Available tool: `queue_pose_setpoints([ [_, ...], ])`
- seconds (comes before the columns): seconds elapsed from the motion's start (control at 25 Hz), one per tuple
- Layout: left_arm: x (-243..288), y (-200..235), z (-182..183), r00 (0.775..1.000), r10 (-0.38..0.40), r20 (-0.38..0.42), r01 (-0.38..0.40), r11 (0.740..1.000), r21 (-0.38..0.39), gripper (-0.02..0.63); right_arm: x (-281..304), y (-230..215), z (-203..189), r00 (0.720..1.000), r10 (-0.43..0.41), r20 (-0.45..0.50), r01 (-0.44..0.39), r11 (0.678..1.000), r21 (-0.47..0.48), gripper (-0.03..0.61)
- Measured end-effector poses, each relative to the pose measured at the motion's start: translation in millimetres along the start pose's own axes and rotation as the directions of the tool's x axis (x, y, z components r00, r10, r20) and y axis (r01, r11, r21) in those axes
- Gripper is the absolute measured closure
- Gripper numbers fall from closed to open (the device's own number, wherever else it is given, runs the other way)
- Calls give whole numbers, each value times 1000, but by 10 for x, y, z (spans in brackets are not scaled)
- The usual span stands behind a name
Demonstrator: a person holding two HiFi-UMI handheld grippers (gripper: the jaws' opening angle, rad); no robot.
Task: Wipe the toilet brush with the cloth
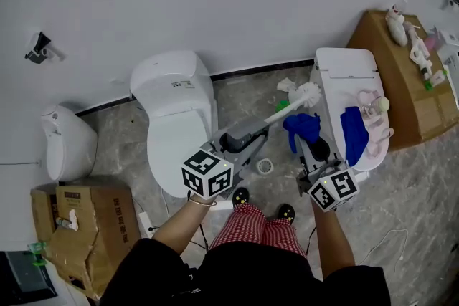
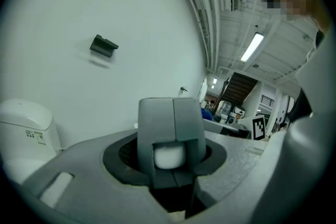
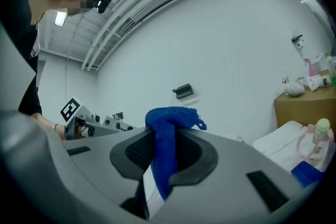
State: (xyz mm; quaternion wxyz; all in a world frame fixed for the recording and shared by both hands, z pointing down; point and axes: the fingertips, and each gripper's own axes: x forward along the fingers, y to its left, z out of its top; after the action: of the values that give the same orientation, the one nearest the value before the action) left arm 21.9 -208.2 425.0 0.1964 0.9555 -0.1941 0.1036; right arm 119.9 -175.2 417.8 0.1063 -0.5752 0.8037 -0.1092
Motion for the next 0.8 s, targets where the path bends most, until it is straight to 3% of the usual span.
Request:
queue_pose_setpoints([
  [0.44, -168, -272, 443, 998, -24, 64, 17, 994, 105, 437, 2, 254, 472, 998, 53, 44, -51, 998, -46, 505],
  [0.8, -365, -431, 950, 985, -26, 171, -5, 984, 180, 437, 57, 446, 1007, 986, 114, 125, -103, 991, -90, 505],
])
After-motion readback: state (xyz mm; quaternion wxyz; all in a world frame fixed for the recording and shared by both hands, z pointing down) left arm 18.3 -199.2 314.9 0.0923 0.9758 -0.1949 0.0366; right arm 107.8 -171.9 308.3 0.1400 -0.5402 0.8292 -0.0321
